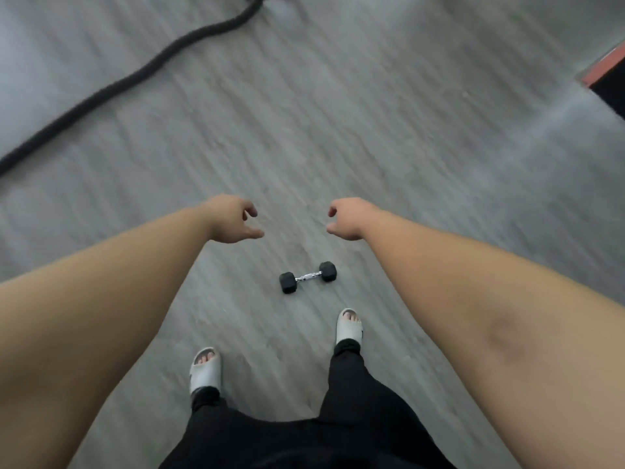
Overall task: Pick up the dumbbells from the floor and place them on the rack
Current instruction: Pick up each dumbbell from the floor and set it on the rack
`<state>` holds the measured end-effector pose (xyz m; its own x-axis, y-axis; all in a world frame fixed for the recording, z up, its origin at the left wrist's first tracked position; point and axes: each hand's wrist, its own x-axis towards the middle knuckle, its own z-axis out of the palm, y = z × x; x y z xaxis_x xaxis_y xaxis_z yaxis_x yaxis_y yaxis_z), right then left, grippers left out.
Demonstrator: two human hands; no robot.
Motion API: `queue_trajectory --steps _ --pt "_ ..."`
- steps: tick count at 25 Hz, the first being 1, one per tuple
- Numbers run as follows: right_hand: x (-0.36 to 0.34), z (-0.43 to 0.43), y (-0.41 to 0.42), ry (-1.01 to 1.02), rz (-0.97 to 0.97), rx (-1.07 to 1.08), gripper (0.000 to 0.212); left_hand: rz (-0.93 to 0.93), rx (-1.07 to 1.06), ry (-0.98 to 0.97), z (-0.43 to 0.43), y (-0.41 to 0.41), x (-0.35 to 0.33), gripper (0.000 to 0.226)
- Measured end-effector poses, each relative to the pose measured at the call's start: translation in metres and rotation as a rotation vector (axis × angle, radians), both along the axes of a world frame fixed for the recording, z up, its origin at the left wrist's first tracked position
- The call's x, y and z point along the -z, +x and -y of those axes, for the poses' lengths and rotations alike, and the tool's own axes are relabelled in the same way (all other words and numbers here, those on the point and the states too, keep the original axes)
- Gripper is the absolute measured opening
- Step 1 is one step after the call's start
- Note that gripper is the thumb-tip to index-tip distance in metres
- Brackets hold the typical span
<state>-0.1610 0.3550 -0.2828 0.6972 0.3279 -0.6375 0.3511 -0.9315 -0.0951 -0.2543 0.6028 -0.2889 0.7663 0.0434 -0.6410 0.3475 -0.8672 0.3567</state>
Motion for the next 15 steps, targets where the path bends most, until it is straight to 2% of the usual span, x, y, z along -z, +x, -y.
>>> queue_trajectory --steps 5,9,15 --pt "0.123 0.052 0.065 -0.05 -0.18 0.001 0.045 -0.144 -0.283 -0.115 0.065 0.035 0.114 0.066" --pt "0.274 0.074 0.094 -0.04 -0.248 0.14 0.047 -0.208 -0.431 -0.204 0.097 0.043 0.262 0.064" --pt "0.499 0.098 0.094 -0.021 -0.309 0.275 0.046 -0.265 -0.68 -0.182 0.097 0.035 0.485 0.072"
